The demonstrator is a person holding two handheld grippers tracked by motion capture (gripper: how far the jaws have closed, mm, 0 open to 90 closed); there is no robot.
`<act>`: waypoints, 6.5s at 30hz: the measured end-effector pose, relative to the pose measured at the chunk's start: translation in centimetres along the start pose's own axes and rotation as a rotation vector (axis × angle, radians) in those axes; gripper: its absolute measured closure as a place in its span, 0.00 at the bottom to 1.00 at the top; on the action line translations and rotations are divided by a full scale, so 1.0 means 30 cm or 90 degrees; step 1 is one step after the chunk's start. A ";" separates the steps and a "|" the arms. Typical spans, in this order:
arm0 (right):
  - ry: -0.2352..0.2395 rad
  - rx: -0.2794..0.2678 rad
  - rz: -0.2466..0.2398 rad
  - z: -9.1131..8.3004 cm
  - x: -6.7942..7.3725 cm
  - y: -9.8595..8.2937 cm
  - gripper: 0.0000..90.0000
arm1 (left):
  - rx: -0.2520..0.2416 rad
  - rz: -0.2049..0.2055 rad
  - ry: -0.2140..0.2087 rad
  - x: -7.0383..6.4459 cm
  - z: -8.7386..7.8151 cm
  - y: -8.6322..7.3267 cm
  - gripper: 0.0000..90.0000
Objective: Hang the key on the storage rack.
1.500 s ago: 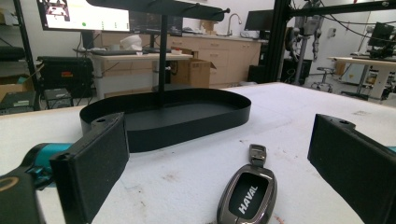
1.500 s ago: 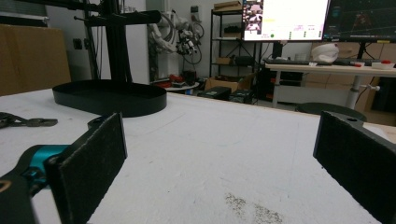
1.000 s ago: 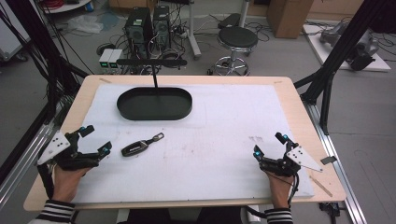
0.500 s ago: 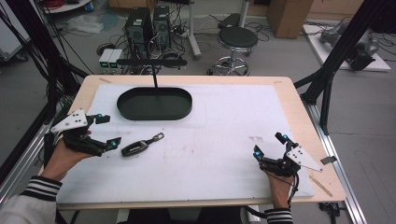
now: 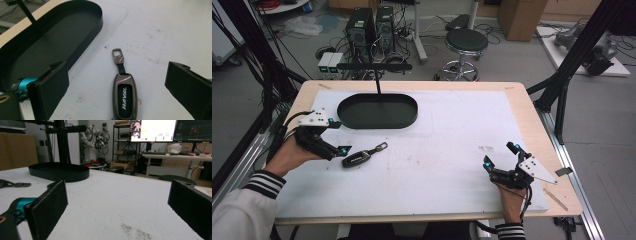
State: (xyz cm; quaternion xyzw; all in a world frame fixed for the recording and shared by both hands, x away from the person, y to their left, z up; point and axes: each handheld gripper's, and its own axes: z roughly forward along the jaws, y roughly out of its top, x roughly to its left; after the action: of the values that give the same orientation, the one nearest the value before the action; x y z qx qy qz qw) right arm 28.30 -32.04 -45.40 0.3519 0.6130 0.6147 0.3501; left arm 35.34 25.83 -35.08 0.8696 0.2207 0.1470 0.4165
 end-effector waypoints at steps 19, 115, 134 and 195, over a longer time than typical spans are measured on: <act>0.000 0.002 -0.001 0.000 0.000 0.000 0.02 | 0.180 0.024 -0.032 -0.007 0.137 0.030 0.06; 0.001 -0.001 0.000 0.000 -0.001 0.000 0.02 | 0.278 -0.068 0.028 -0.021 0.159 0.073 0.54; 0.001 -0.002 -0.003 0.000 -0.002 0.000 0.02 | 0.072 -0.162 0.110 0.078 -0.056 0.127 0.54; 0.001 -0.001 0.006 -0.003 -0.003 -0.001 0.02 | -0.018 -0.233 0.278 0.369 -0.072 0.271 0.54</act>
State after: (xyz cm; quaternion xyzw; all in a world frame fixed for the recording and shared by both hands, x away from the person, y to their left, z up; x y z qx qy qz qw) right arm 28.28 -32.15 -45.41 0.3541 0.6114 0.6170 0.3466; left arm 46.01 28.35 -26.55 0.7572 0.4563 0.2565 0.3907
